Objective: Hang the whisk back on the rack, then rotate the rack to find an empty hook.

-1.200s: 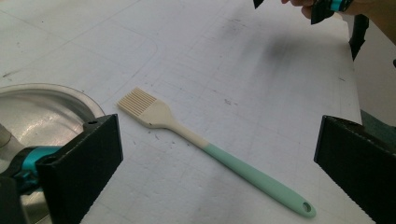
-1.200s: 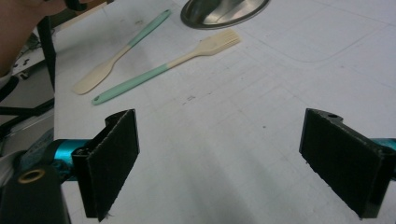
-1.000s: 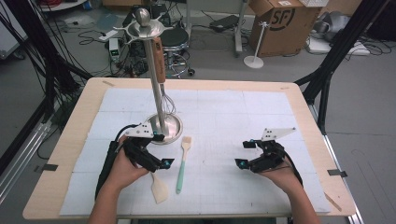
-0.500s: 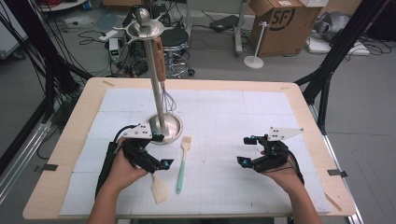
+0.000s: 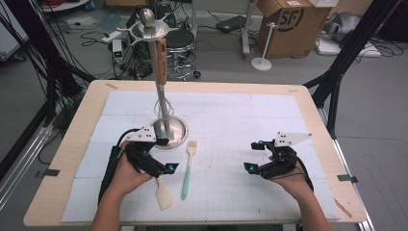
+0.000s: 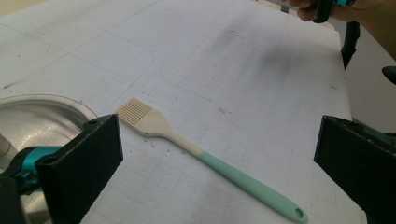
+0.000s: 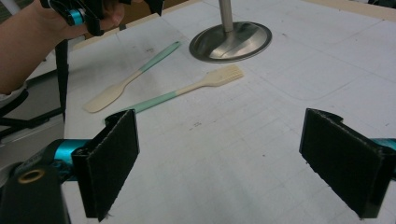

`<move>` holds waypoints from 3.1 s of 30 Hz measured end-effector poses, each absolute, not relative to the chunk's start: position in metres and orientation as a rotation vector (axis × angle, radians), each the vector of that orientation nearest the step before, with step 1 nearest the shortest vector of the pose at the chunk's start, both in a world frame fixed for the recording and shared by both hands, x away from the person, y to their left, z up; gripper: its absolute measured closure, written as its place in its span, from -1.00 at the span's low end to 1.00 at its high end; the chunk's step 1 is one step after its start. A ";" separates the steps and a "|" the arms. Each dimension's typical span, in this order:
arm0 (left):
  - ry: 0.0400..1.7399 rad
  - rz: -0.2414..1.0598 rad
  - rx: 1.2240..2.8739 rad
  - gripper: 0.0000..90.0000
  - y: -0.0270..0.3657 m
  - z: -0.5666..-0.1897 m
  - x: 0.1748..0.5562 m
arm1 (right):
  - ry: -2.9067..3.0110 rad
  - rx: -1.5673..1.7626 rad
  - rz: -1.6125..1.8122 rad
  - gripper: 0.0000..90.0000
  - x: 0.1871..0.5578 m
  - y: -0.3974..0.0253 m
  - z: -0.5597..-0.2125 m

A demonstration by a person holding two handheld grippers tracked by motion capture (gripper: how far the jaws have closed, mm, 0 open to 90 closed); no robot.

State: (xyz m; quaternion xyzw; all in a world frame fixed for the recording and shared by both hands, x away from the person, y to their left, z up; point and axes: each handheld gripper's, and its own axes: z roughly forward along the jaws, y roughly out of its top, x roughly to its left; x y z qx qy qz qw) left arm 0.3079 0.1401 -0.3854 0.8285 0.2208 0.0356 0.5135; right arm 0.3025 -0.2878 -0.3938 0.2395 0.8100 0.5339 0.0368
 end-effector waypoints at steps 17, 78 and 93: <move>0.531 0.087 1.995 -0.96 0.140 -0.385 0.308 | 2.523 0.730 1.602 -0.75 0.302 -0.283 -0.397; 0.530 0.087 2.070 -0.40 0.138 -0.389 0.307 | 2.546 0.709 1.581 -0.74 0.300 -0.279 -0.400; 0.517 0.103 2.005 0.17 0.144 -0.379 0.302 | 2.555 0.707 1.571 -0.74 0.300 -0.277 -0.400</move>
